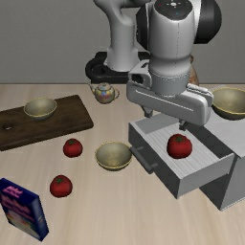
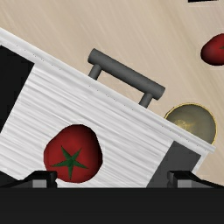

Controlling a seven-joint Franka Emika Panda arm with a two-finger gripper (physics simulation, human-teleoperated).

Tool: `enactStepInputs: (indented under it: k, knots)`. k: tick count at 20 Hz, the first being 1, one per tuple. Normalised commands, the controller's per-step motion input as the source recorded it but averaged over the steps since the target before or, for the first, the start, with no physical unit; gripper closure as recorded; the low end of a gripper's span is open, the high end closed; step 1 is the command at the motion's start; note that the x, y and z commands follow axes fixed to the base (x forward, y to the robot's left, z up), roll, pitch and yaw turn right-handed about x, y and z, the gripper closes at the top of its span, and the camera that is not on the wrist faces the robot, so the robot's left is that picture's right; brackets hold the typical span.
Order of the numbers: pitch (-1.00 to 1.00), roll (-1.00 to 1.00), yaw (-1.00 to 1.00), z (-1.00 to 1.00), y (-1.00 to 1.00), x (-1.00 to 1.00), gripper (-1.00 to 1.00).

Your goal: Pick the tomato in the top layer of the drawer and place it on the porcelain bowl at the top of the cabinet

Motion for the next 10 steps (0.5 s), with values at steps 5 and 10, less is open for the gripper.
enactStepInputs:
  k: [5,10]
  knots:
    - [0.00,0.00,-0.45,0.00,0.00,0.00,-1.00]
    - [0.00,0.00,-0.49,0.00,0.00,0.00,-1.00]
